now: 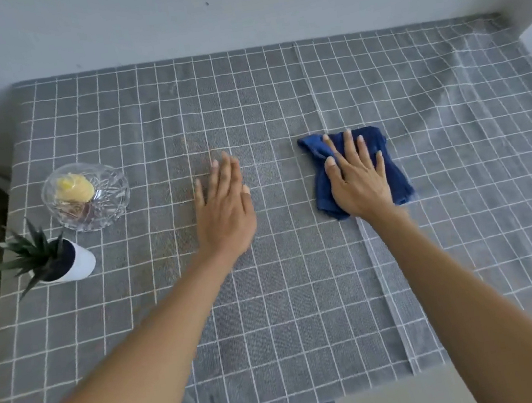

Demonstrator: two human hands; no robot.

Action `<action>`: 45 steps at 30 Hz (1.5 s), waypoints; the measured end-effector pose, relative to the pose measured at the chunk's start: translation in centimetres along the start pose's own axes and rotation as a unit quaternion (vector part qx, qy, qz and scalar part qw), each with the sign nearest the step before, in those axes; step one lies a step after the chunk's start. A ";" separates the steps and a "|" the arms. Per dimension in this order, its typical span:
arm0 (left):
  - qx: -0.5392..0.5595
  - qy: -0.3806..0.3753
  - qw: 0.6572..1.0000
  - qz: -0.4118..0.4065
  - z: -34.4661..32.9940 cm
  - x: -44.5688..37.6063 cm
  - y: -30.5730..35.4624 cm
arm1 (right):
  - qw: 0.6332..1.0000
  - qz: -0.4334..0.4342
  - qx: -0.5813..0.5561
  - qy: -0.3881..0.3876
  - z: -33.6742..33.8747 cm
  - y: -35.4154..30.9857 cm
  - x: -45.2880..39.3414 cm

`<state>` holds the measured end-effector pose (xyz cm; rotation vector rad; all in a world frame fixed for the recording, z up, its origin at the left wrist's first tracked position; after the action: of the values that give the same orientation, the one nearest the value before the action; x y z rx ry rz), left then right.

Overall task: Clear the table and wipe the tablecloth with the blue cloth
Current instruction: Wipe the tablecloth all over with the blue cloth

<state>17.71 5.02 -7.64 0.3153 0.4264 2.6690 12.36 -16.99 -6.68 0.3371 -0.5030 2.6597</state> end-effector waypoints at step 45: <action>-0.026 0.033 0.999 0.012 -2.1 2.3 1.8 | 0.998 -0.058 -0.004 0.024 2.6 11.4 1.8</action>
<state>14.39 3.92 -8.63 0.2196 0.3731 2.7154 6.23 -27.12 -7.11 0.2900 -0.4644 2.5462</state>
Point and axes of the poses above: each hand's wrist, its own x-axis away from the middle knuckle, its own z-axis out of the back of the hand, y = z × x, the point moved 5 cm from there along -x, towards the middle knuckle, and after that the axes turned 5 degrees about -y, right-handed, at the moved point
